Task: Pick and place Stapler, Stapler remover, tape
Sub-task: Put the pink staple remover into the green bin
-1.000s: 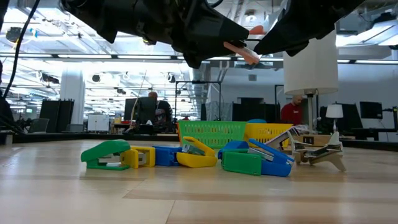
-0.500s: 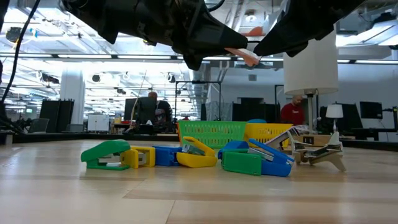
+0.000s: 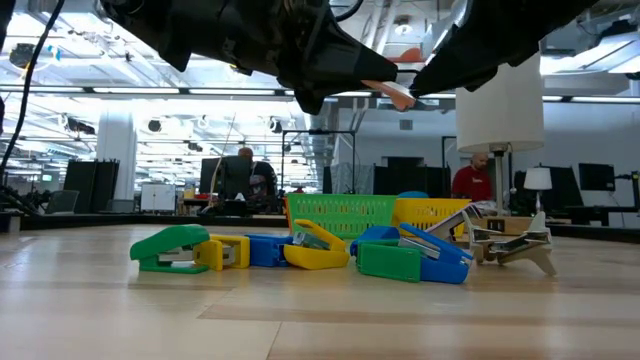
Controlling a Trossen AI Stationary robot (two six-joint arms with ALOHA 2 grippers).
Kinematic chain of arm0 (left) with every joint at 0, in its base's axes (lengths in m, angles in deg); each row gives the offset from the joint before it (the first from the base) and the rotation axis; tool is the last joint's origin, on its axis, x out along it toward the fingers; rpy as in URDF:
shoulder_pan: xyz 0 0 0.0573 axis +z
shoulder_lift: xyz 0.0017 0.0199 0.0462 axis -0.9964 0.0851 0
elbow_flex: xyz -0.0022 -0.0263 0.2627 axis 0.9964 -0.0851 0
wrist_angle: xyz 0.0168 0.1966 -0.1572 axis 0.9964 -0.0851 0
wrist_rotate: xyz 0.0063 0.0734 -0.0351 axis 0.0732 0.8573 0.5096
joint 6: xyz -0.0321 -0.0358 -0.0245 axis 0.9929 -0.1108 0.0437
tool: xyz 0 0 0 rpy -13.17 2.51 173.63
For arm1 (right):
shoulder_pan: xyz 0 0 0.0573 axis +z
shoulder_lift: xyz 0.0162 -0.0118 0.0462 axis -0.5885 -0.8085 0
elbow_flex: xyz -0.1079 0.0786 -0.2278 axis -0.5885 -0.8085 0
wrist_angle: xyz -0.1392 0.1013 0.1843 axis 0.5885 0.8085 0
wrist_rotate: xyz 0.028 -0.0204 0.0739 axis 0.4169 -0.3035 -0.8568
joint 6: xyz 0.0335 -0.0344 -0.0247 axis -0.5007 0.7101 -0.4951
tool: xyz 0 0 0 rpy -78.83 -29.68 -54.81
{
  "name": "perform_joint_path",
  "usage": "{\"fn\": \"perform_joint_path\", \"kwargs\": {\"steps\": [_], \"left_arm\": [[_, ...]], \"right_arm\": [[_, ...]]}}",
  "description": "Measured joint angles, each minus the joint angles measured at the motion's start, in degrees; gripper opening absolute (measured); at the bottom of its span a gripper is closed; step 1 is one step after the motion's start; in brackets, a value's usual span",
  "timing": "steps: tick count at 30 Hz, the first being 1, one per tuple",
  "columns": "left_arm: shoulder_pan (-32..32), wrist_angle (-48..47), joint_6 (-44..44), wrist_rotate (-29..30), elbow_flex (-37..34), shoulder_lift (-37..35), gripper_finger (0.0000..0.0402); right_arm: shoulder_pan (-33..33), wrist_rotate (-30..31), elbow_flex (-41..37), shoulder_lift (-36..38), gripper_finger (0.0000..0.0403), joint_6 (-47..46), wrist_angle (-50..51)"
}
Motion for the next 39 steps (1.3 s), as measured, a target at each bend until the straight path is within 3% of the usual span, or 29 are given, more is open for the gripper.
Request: {"fn": "perform_joint_path", "kwargs": {"steps": [7, 10, 17, 28, 32, 39], "left_arm": [[0.21, -0.13, -0.02, 0.08, 0.00, 0.00, 0.0037], [0.72, -0.48, -0.32, 3.08, 0.00, 0.00, 0.0037], [4.54, -8.78, -0.55, 13.60, -0.02, 0.00, 0.0041], [16.93, -13.92, 0.83, 12.94, -0.26, 0.00, 0.0042], [17.92, -13.87, 0.85, 9.37, -0.71, 0.00, 0.0049], [17.97, -13.96, 2.99, 14.73, -2.60, 0.00, 0.0067]], "right_arm": [[-2.10, 9.08, -0.09, -1.07, 0.0167, -7.90, 10.89], [-3.34, 11.52, -0.09, -2.37, 0.0183, -11.48, 14.39], [-5.90, 11.87, -0.11, -4.09, 0.0200, -15.02, 16.01], [-5.50, 11.74, -0.09, -4.04, 0.0192, -15.02, 15.75], [-5.52, 11.73, -0.09, -4.04, 0.0189, -15.02, 15.74], [-5.52, 11.73, -0.09, -4.02, 0.0192, -15.02, 15.62]]}}
